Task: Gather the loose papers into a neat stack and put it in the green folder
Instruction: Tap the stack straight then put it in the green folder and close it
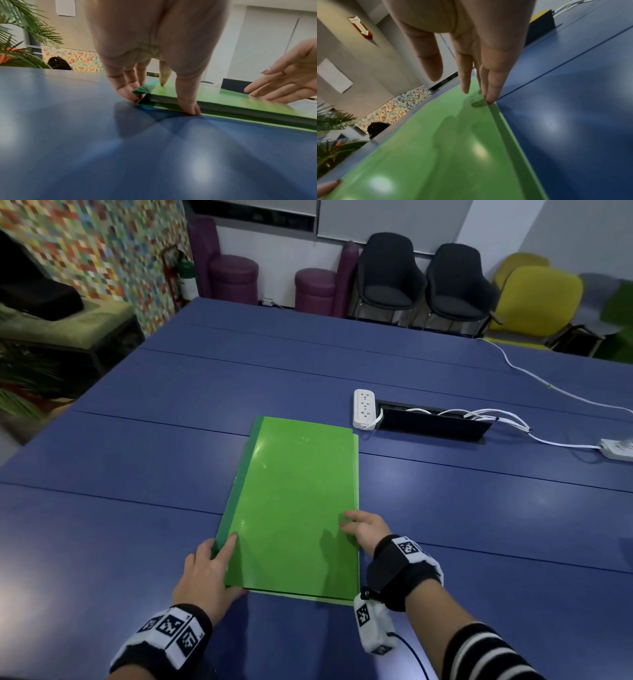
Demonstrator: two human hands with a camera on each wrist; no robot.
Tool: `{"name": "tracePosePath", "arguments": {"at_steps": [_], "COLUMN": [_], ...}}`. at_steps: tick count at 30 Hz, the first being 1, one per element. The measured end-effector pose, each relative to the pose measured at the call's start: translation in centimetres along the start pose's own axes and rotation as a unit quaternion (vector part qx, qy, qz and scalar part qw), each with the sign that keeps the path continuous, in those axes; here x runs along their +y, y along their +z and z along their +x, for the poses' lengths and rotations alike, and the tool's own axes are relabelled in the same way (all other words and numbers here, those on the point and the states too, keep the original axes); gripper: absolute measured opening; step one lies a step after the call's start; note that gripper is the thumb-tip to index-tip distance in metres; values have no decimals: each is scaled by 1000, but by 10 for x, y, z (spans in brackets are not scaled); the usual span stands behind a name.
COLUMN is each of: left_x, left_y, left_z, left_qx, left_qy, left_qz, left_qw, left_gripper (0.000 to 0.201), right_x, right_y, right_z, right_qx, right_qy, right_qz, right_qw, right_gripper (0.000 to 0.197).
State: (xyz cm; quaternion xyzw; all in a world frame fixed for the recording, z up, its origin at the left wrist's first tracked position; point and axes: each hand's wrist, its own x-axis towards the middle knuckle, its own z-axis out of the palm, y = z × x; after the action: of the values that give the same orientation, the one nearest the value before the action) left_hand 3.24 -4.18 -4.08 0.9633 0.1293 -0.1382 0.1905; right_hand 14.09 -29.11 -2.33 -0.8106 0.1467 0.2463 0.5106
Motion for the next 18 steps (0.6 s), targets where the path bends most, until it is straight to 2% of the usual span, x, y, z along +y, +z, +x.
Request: {"name": "tracePosePath", "arguments": {"at_steps": [8, 14, 18], "left_x": [2, 5, 2], "left_y": [-16, -24, -29], "left_z": [39, 67, 74], "left_qx": [-3, -23, -55], "left_qy": [-13, -10, 1], "left_qz": [14, 35, 47], "left_qw": [1000, 999, 997], "left_gripper": [92, 96, 108], "right_x": [-26, -42, -39], "right_y": [3, 1, 3], "right_z": [24, 39, 42], "right_qx": [-32, -25, 24], "right_qy": [-25, -6, 15], "right_qz": [-100, -90, -57], "right_qw": [994, 996, 998], "right_gripper": [52, 58, 59]}}
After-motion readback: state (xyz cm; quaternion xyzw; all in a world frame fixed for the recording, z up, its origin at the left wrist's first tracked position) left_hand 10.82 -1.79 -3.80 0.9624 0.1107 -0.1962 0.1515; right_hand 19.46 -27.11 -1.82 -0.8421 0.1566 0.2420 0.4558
